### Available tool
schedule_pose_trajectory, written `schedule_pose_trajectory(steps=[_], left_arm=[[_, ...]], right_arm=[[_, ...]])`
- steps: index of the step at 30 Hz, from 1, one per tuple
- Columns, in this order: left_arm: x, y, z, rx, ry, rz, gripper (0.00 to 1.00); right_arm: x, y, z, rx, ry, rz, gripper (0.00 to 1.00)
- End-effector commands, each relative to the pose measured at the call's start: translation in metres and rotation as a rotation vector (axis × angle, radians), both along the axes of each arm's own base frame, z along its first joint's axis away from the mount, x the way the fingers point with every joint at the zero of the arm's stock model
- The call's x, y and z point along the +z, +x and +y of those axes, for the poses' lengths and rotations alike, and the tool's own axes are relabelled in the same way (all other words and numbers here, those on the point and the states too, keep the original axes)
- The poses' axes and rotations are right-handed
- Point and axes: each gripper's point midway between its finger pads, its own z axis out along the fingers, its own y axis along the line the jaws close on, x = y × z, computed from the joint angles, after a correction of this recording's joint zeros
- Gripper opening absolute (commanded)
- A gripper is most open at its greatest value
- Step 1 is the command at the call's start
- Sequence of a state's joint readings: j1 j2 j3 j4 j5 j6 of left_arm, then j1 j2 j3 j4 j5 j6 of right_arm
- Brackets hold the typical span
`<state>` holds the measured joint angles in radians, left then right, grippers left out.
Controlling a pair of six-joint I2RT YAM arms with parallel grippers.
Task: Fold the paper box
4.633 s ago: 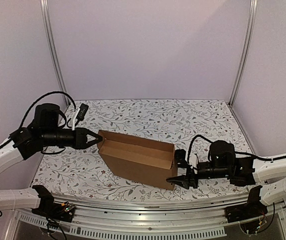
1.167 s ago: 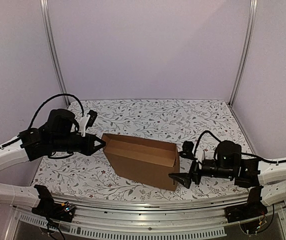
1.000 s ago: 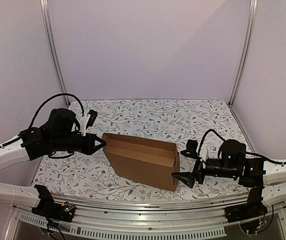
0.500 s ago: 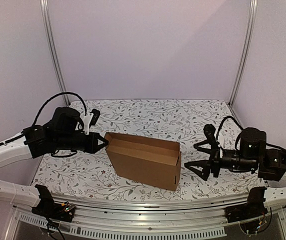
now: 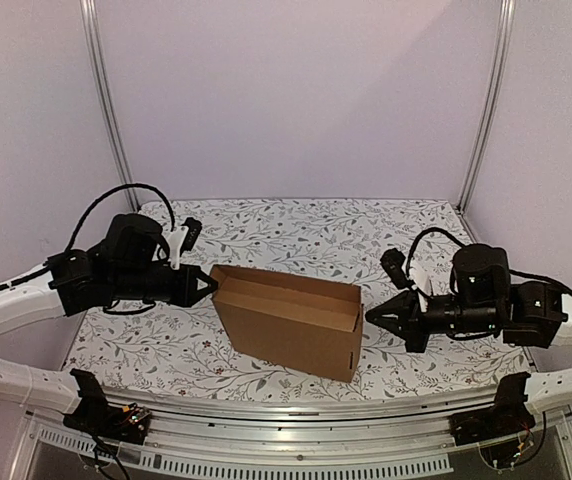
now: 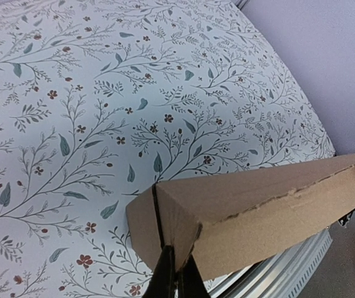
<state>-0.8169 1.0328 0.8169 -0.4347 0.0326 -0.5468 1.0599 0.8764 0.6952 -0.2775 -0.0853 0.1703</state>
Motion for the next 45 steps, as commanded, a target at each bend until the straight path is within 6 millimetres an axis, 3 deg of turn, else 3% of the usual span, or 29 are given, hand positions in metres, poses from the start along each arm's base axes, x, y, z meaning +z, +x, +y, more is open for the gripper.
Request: schedule_pose_trajectory(steps=[1,31,45], left_arm=[[-0.027,-0.017,0.009,-0.009,0.087,0.095,0.00],[-0.029,-0.016,0.005,-0.016,0.114,0.088,0.00],[-0.031,-0.016,-0.007,-0.033,0.139,0.080,0.05]], right_arm=[[0.007,-0.006,0.010,0.050,0.011,0.031,0.00],[0.022,0.002,0.032,0.068,0.055,0.027,0.00],[0.006,0.008,0.037,0.048,0.016,0.053,0.00]])
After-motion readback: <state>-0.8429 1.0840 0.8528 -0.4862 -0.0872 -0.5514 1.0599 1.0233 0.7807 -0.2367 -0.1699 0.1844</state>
